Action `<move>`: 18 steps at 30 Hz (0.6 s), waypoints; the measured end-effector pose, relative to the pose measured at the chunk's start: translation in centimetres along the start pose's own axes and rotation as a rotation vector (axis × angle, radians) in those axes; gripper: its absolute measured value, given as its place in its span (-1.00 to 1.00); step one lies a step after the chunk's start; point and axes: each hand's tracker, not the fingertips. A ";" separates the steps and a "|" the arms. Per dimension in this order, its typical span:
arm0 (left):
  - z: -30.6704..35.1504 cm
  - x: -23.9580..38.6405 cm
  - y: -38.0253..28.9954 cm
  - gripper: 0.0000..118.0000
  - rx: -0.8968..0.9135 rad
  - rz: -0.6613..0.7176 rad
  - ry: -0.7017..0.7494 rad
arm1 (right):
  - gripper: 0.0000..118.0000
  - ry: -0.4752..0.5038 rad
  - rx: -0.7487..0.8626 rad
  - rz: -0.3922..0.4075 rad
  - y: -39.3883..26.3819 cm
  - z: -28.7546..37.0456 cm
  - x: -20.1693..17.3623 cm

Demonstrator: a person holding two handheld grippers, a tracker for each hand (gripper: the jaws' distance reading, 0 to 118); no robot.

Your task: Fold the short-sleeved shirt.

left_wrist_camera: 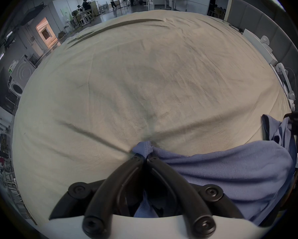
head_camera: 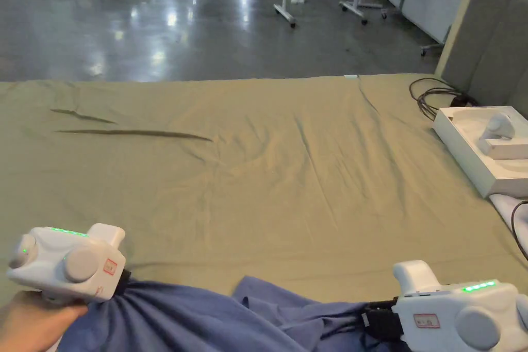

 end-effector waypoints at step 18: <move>31.4 -8.6 -13.6 -0.94 0.681 0.262 -0.292 | -0.98 0.181 0.496 -0.138 0.6 23.1 -4.9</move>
